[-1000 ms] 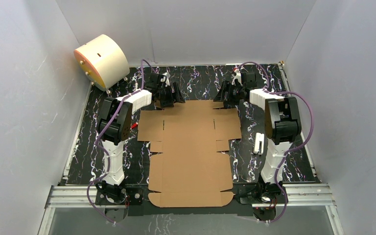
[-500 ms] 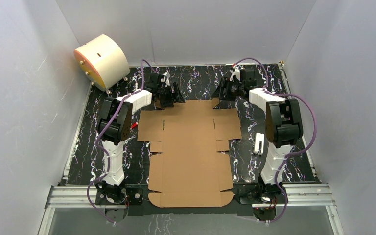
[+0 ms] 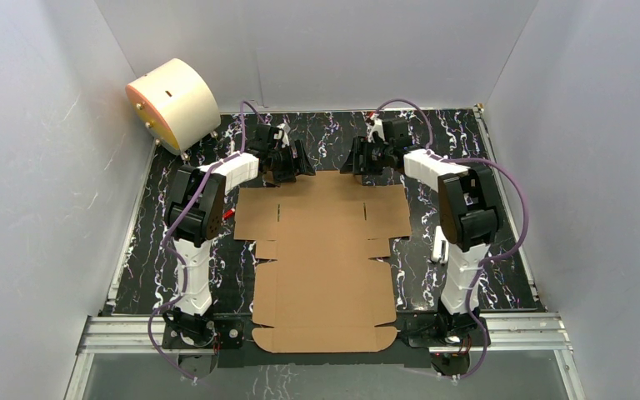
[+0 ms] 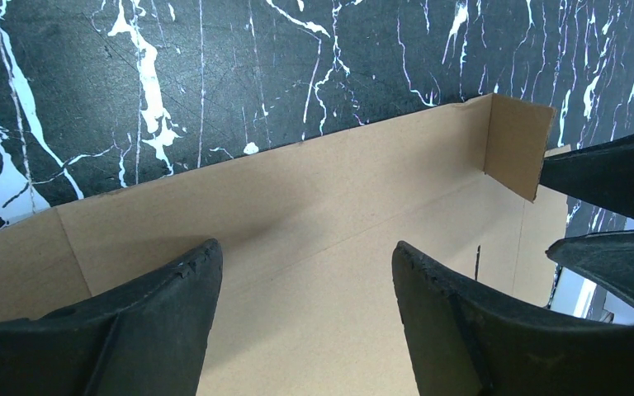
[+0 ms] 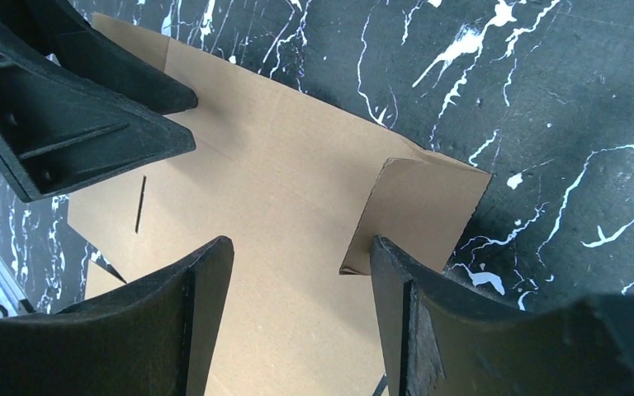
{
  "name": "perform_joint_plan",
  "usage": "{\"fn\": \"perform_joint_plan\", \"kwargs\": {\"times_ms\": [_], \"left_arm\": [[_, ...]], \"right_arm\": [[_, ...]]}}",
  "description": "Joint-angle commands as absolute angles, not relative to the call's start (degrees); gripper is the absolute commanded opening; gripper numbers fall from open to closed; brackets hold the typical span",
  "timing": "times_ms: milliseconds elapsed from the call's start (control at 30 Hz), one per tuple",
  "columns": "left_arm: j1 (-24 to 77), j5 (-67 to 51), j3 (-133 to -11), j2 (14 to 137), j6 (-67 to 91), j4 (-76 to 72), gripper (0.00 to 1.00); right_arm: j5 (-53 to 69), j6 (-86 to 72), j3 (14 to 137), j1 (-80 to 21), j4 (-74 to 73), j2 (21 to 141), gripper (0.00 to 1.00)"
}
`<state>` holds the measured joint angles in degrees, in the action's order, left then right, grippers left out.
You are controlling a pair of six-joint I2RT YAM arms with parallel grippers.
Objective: Fold the paper box
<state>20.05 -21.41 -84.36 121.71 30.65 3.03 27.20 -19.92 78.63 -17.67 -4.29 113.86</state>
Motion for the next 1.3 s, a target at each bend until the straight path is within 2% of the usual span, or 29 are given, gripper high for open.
{"fn": "perform_joint_plan", "kwargs": {"times_ms": [0,333,633,733,867,1100,1267], "left_arm": [[21.01,-21.47,-83.25,123.29,30.67,5.66,0.73],[21.27,-21.90,-84.07,122.10,30.92,6.26,0.73],[21.18,-20.40,-83.35,111.16,31.21,8.22,0.76],[20.99,-18.21,-79.84,105.09,30.53,8.56,0.78],[19.93,-14.26,-71.97,95.78,29.72,10.47,0.82],[14.97,-15.29,-55.69,77.73,31.40,11.74,0.85],[9.20,-15.33,-46.82,69.45,30.67,13.49,0.86]], "right_arm": [[24.80,-18.84,81.70,-18.60,-5.25,114.63,0.71],[23.91,-18.17,82.24,-18.98,-5.87,114.72,0.73],[19.61,-15.43,79.10,-18.98,-7.85,106.26,0.82],[17.83,-14.83,76.24,-18.98,-7.72,102.20,0.91],[15.54,-13.61,71.56,-18.98,-8.75,96.86,0.96],[14.74,-13.05,62.85,-19.03,-8.81,87.42,0.97],[17.29,-13.61,57.95,-19.29,-7.65,83.87,0.96]]}}
